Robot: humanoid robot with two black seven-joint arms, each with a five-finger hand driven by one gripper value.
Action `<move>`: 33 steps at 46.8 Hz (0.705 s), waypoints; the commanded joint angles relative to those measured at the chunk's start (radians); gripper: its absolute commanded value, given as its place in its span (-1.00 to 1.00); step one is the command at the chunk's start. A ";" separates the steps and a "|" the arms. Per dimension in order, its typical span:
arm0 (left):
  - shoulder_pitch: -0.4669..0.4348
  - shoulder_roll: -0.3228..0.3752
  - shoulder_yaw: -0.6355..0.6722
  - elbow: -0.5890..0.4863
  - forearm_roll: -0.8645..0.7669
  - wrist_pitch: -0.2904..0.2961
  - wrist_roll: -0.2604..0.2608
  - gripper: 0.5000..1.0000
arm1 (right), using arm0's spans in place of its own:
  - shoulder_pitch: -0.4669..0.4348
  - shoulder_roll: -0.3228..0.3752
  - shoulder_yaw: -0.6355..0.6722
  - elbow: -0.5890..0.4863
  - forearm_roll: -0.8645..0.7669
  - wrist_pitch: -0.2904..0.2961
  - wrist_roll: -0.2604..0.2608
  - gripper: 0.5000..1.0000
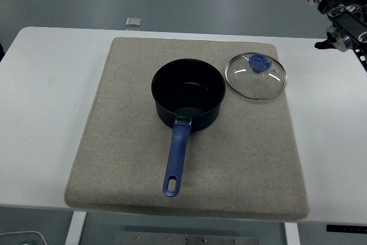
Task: Lift the pot lid and place it to the right of the pot.
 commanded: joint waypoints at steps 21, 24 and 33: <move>0.000 0.000 0.000 -0.001 0.000 0.000 0.000 1.00 | -0.056 0.027 0.000 0.000 0.277 0.039 -0.005 0.56; 0.000 0.000 0.000 0.000 0.000 0.000 0.000 1.00 | -0.058 0.027 -0.002 -0.002 0.329 0.040 -0.046 0.56; 0.000 0.000 0.000 -0.001 0.000 0.000 0.000 1.00 | -0.079 0.031 0.001 0.000 0.368 0.039 -0.077 0.57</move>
